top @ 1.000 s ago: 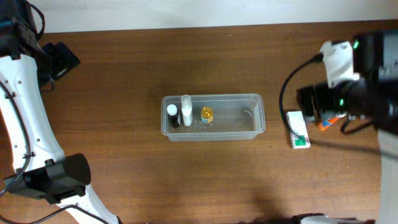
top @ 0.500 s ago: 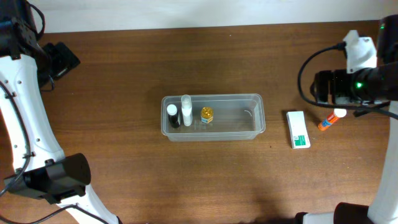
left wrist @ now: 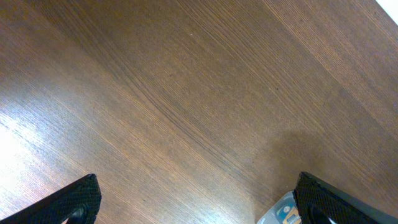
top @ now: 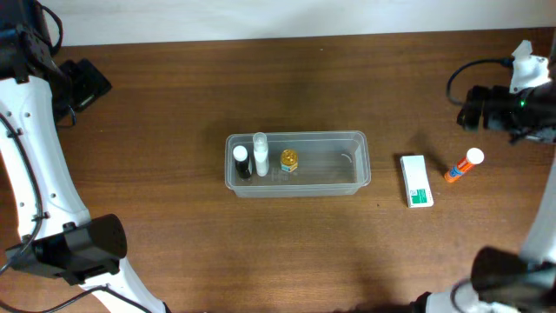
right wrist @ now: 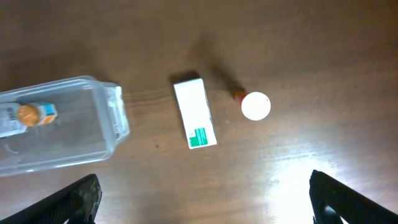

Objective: Pack container
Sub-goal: 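Lift the right arm and move its gripper over the orange tube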

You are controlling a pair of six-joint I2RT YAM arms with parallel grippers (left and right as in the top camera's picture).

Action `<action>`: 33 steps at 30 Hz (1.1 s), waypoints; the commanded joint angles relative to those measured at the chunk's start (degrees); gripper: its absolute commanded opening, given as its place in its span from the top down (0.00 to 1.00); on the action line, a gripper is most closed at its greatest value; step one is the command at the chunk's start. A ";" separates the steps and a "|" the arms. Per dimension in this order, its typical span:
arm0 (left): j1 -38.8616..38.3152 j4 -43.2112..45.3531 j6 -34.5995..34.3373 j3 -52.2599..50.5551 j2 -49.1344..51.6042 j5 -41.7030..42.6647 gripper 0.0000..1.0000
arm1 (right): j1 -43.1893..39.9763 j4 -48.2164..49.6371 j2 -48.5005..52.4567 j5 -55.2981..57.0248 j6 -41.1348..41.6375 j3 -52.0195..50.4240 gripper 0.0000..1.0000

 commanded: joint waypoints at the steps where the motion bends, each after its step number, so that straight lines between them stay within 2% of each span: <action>1: 0.13 -0.04 0.92 0.57 -0.55 0.15 0.00 | -1.88 -0.72 4.68 -0.04 1.53 0.61 0.02; 13: 0.13 -0.04 0.92 0.57 -0.55 0.15 0.00 | -4.35 2.05 14.36 0.20 1.49 0.48 0.02; 25: 0.13 -0.04 0.92 0.57 -0.55 0.15 0.00 | -5.95 4.20 15.80 1.20 1.55 -1.01 0.02; 33: 0.13 -0.04 0.92 0.57 -0.55 0.15 0.00 | -5.95 8.79 15.82 -1.44 1.57 -8.33 0.02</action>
